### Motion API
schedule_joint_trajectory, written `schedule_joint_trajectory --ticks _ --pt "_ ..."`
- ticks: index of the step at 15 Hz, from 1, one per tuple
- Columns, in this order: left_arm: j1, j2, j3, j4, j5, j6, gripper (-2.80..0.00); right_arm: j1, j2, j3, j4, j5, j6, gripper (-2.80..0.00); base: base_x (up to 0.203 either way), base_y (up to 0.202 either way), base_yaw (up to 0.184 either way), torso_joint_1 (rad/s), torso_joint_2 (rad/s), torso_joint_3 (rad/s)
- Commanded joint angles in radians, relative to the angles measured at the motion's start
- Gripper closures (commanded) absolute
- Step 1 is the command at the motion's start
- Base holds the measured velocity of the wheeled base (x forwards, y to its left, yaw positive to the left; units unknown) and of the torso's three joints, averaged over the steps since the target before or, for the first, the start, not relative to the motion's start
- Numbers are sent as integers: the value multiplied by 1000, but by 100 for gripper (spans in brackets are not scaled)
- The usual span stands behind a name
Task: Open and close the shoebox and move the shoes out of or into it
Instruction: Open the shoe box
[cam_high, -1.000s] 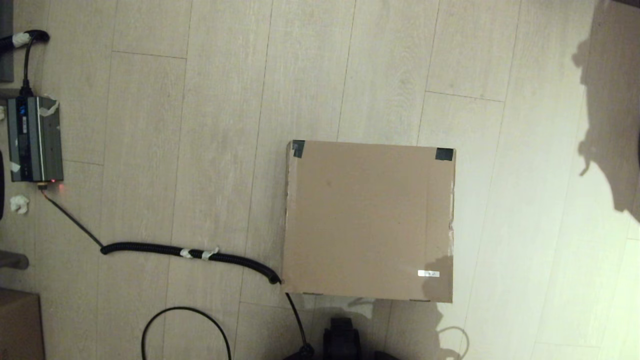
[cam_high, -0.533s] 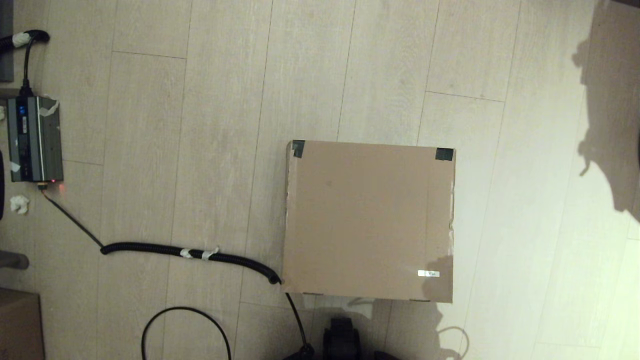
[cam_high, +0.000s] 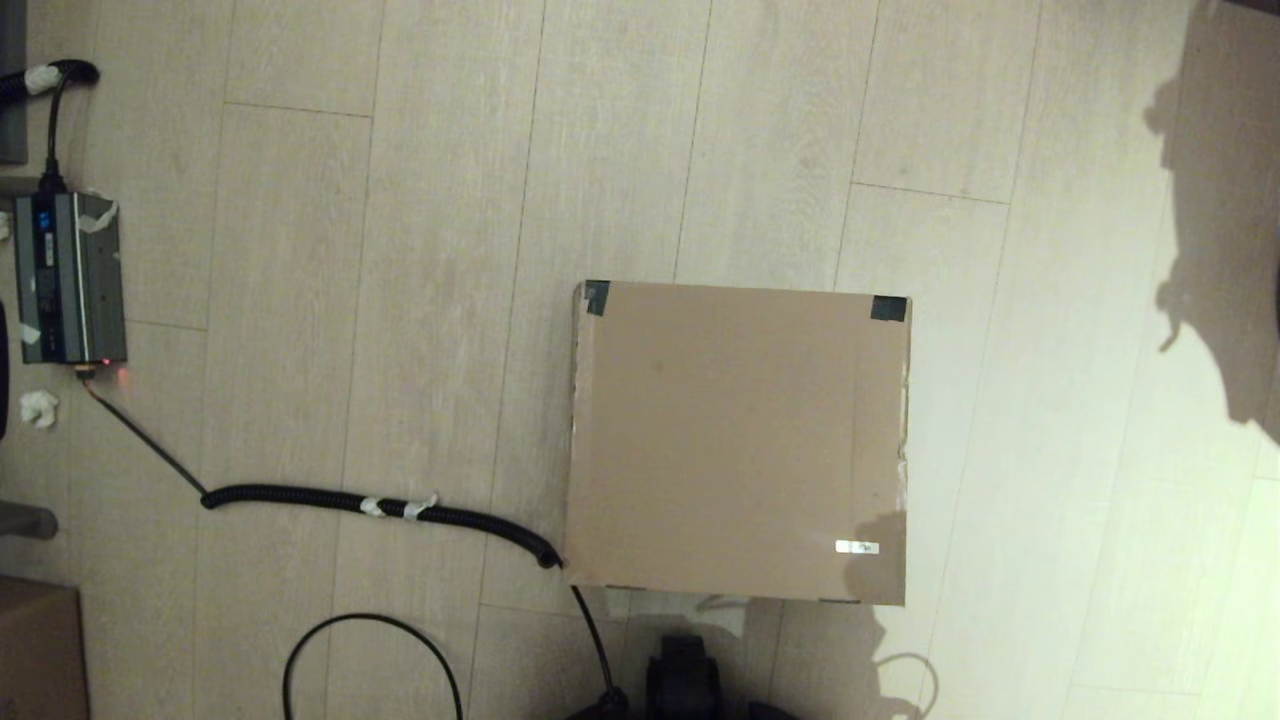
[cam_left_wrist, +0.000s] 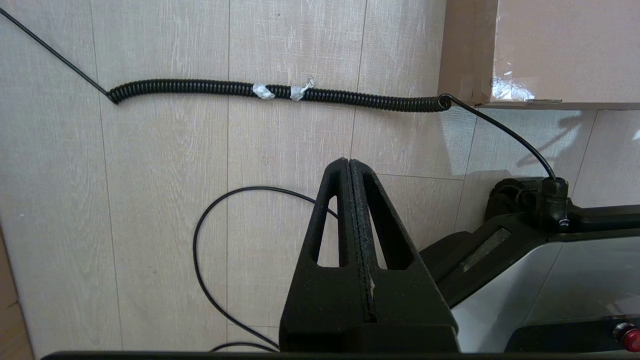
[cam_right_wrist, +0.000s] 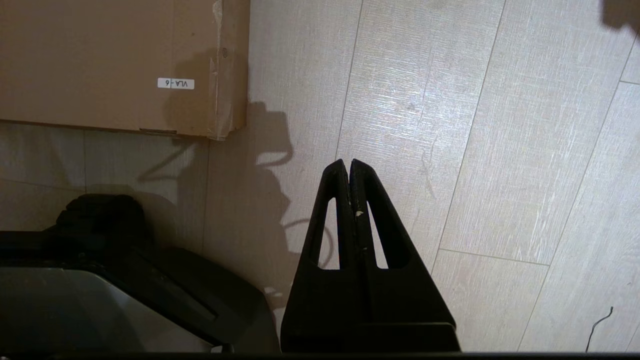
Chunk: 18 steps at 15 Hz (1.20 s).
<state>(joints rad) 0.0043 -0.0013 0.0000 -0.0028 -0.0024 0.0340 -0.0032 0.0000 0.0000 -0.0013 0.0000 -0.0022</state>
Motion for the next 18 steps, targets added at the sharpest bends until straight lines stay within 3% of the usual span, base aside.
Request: schedule_joint_trajectory --ticks 1,5,13,16,18 --pt "0 1 0 -2 1 -6 0 0 2 0 0 0 1 0 0 0 0 0 0 0" --pt "0 0 0 4 -22 55 0 0 2 0 0 0 4 0 0 0 0 0 0 0" --pt "0 -1 -1 -3 -25 58 0 2 22 -7 6 3 -11 0 0 0 0 0 0 0" --pt "-1 57 -165 12 -75 10 0 1 127 -194 45 6 25 0 0 0 0 0 0 0" --pt "-2 243 -321 22 -148 -68 0 3 347 -307 65 18 72 0 0 0 0 0 0 0"
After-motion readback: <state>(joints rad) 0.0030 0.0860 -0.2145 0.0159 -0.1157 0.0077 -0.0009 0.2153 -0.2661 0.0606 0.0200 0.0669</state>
